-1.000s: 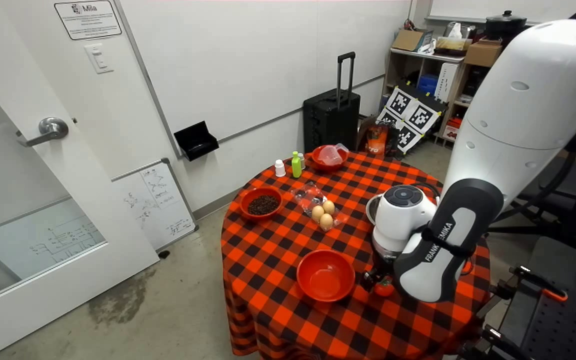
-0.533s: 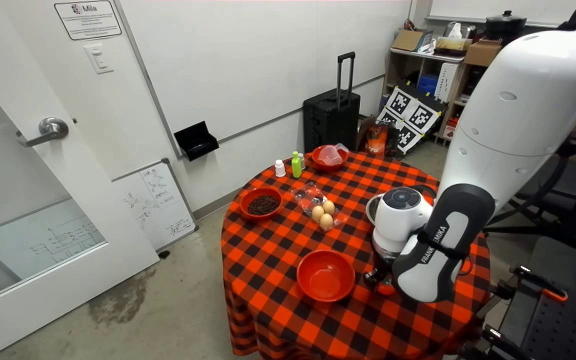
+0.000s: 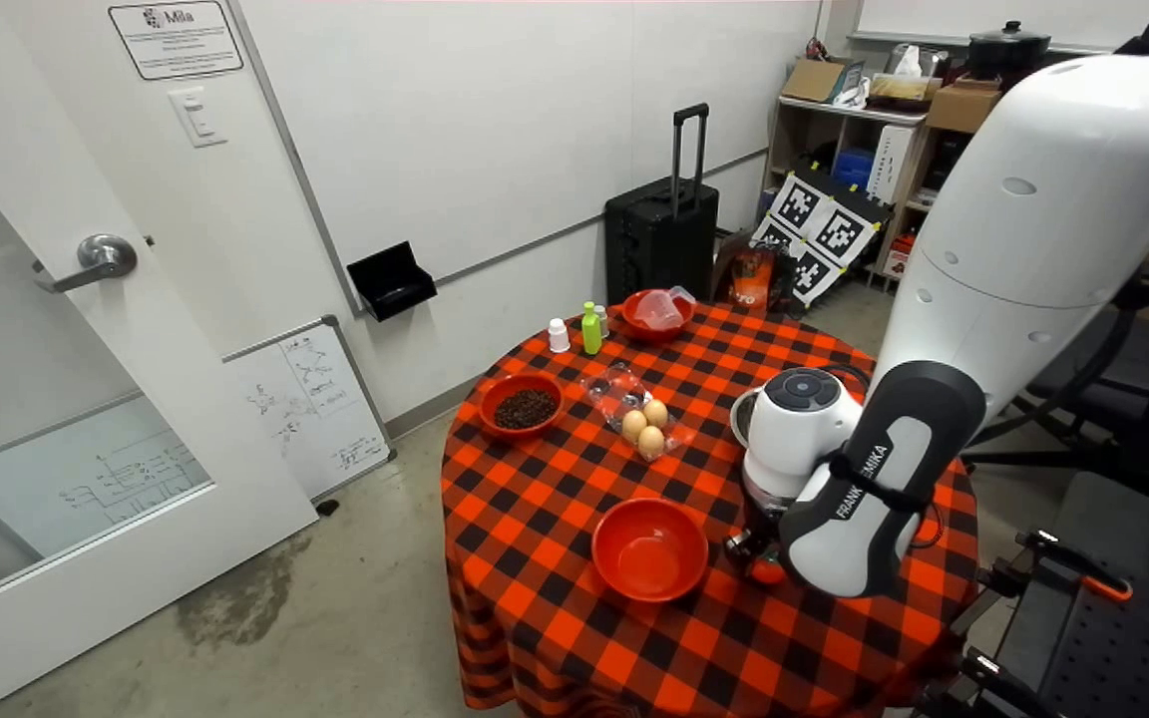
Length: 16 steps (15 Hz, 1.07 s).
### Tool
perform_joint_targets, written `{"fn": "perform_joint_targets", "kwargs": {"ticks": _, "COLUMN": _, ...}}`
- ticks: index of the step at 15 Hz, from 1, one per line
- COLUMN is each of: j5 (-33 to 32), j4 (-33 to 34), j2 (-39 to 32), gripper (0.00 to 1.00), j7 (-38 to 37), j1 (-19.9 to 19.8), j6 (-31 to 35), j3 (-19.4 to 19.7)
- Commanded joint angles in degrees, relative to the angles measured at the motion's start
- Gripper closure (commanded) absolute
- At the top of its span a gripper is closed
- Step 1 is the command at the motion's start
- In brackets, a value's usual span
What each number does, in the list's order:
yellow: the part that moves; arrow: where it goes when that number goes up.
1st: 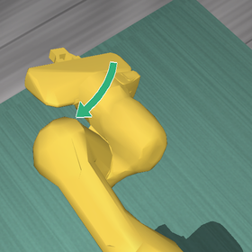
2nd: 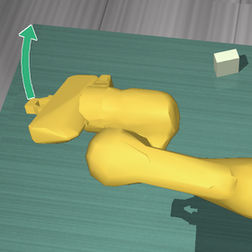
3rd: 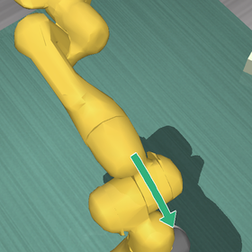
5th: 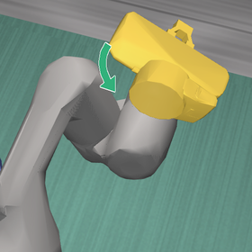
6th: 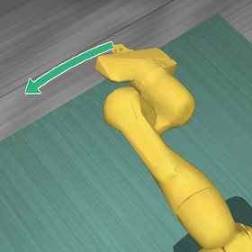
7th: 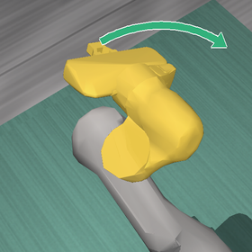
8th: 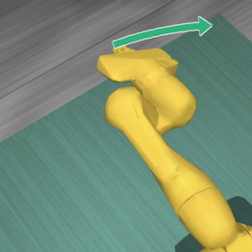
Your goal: Put the tomato inside the empty red bowl
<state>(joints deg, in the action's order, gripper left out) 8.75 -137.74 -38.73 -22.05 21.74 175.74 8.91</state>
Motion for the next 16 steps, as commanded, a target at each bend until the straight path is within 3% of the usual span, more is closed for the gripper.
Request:
{"fn": "perform_joint_targets", "kwargs": {"ticks": 1, "j5": 1.7, "j4": -3.2, "j2": 7.1, "gripper": 0.59, "j7": -1.6, "j1": 1.2, "j6": -0.7, "j3": 0.2}}
{"fn": "perform_joint_targets", "kwargs": {"ticks": 9, "j5": -2.4, "j4": -2.6, "j2": 18.1, "gripper": 0.59, "j7": -4.4, "j1": 5.7, "j6": -6.9, "j3": 1.5}}
{"fn": "perform_joint_targets", "kwargs": {"ticks": 16, "j5": -5.7, "j4": 4.3, "j2": 15.8, "gripper": 0.59, "j7": -4.4, "j1": 2.5, "j6": -10.7, "j3": -3.4}}
